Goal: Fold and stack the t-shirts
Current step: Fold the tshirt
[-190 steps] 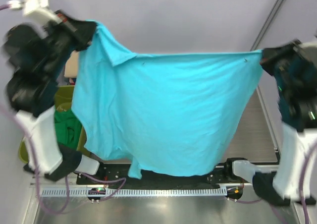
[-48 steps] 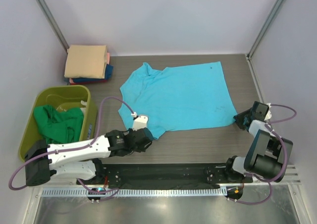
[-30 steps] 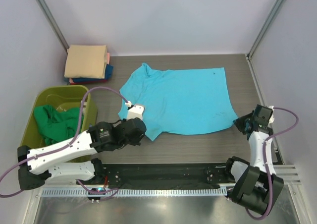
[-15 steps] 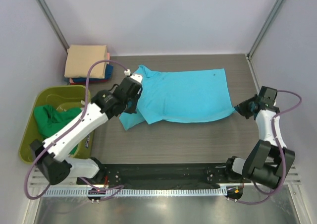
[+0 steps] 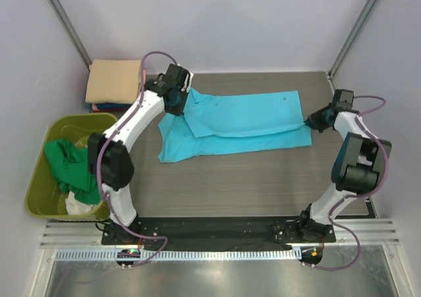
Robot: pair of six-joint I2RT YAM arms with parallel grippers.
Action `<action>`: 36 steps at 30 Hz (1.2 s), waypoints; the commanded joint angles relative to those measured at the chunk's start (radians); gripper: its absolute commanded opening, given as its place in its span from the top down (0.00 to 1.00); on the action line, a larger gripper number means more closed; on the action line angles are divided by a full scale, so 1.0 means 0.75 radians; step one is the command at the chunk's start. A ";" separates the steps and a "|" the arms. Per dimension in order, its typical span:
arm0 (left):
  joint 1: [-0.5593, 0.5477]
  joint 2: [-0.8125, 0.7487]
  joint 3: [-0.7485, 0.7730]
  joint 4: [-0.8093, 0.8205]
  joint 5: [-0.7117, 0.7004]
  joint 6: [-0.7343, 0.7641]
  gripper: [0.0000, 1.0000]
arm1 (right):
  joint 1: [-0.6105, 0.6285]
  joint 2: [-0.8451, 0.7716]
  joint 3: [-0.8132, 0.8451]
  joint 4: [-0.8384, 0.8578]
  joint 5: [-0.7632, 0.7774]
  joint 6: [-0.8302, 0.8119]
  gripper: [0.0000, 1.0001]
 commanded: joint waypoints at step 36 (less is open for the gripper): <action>0.146 -0.401 -1.179 0.846 0.135 -0.911 0.22 | -0.072 -0.022 -0.279 0.168 -0.007 -0.125 0.30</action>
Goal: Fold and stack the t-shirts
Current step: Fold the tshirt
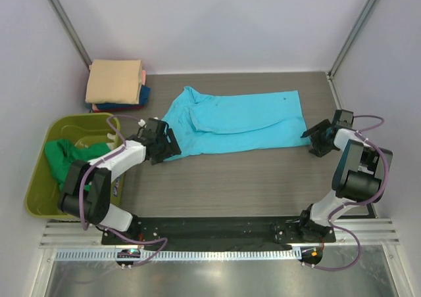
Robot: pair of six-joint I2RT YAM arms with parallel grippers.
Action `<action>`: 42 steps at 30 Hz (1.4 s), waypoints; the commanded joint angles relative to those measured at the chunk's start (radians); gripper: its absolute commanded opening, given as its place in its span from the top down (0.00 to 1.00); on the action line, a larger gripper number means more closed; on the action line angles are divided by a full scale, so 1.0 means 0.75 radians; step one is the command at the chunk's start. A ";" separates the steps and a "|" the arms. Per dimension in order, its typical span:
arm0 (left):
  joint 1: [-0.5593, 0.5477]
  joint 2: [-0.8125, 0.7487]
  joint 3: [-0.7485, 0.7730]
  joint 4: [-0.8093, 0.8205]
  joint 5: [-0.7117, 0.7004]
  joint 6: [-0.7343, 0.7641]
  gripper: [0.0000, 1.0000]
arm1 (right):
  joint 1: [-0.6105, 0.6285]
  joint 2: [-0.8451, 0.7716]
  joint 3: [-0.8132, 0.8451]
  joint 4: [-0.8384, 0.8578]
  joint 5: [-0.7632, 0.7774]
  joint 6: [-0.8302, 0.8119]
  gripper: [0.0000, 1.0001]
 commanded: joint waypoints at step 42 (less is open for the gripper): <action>0.055 -0.862 -0.400 -0.240 -0.116 -0.306 0.86 | -0.220 -0.661 -0.485 -0.144 -0.104 0.017 0.87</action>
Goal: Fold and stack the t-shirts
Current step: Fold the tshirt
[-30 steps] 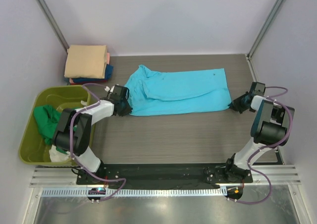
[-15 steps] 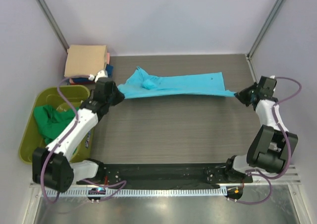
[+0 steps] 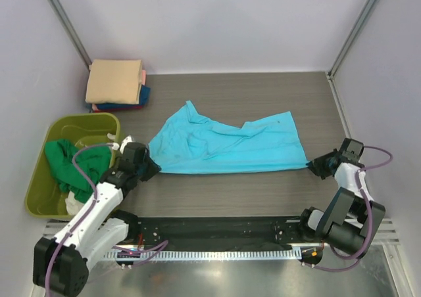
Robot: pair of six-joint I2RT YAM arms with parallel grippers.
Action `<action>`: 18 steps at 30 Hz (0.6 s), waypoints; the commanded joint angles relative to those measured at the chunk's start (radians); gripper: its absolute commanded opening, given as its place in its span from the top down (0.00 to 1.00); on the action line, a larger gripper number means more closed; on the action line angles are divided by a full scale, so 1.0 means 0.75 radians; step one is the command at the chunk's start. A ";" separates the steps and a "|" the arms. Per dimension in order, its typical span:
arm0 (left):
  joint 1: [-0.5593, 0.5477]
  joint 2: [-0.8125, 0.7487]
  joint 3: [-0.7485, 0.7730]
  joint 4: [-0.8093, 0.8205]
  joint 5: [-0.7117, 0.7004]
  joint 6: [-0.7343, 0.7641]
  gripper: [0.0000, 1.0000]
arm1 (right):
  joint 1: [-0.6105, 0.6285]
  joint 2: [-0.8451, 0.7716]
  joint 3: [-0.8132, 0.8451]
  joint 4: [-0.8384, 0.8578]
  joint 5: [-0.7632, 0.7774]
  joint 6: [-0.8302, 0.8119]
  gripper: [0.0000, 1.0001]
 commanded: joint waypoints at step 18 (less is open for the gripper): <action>0.009 0.365 0.566 0.083 -0.013 0.314 0.48 | 0.351 0.043 0.613 -0.050 0.158 -0.170 0.11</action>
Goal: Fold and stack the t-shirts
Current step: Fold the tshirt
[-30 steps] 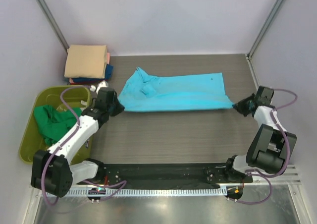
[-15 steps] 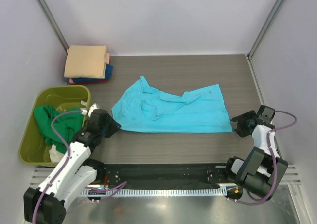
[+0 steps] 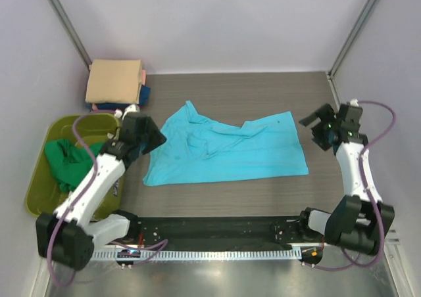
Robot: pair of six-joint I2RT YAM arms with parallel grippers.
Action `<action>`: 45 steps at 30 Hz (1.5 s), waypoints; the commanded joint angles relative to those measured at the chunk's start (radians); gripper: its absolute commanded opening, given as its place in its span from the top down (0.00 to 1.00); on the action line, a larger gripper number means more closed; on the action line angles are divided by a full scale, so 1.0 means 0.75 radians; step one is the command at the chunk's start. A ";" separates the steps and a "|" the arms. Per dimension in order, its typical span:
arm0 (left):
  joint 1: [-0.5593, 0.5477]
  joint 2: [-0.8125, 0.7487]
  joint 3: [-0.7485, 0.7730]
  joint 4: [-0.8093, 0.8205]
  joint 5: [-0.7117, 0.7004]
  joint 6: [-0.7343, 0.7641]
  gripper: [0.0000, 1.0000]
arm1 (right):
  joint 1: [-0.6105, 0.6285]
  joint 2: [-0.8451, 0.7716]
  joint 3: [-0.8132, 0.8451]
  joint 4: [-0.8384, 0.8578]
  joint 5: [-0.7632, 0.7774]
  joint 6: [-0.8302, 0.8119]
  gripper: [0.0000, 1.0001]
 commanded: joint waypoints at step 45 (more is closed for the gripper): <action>0.071 1.857 1.799 0.016 0.192 0.363 1.00 | 0.345 1.447 1.166 -0.030 0.256 -0.338 0.55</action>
